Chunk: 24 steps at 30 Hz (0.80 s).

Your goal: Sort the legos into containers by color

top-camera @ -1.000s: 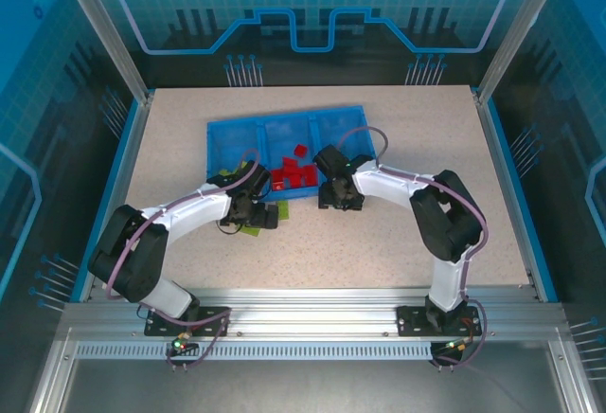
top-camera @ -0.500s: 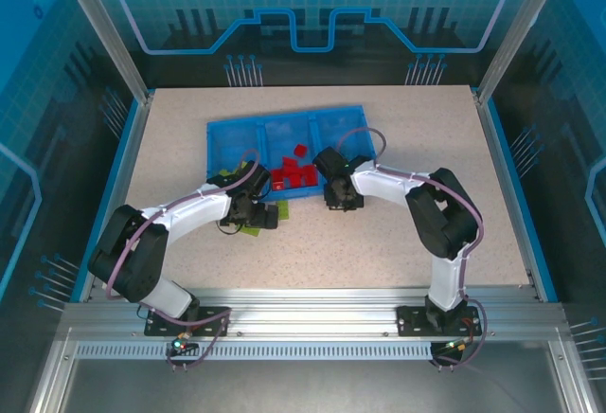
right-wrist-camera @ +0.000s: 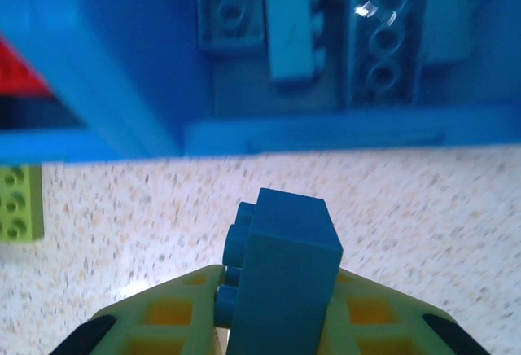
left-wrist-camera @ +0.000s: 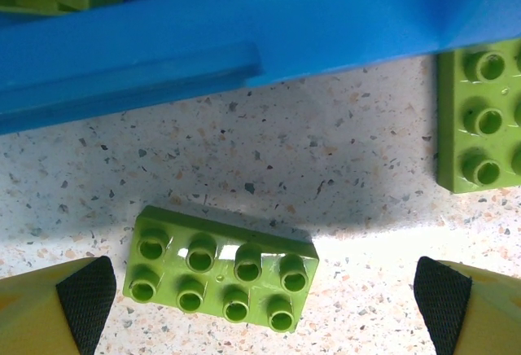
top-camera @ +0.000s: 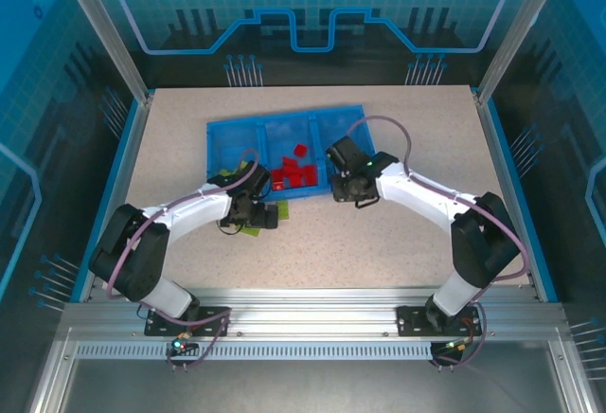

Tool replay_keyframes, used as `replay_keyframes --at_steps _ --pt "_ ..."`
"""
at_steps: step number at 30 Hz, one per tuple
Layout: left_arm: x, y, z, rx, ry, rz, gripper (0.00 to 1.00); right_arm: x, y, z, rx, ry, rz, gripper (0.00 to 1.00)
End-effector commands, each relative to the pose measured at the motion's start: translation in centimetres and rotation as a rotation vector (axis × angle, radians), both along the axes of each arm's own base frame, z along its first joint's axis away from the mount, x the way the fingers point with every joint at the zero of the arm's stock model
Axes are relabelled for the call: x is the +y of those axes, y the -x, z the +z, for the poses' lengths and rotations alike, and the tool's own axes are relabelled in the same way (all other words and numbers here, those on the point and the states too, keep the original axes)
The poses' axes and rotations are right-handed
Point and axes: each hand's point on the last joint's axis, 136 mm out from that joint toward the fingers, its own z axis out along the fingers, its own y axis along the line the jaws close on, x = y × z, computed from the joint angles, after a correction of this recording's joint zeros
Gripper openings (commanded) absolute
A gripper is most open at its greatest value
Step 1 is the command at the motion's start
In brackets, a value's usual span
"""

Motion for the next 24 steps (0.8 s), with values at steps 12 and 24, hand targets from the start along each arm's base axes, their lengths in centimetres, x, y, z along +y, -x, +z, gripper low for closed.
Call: replay_keyframes --at_steps 12,24 --pt "0.1 0.6 -1.4 0.076 -0.029 -0.002 0.97 -0.2 -7.8 -2.7 0.151 -0.002 0.068 0.33" --pt "0.1 1.1 -2.4 0.102 -0.033 -0.021 0.91 -1.2 -7.2 -3.1 0.171 -0.018 0.025 0.84"
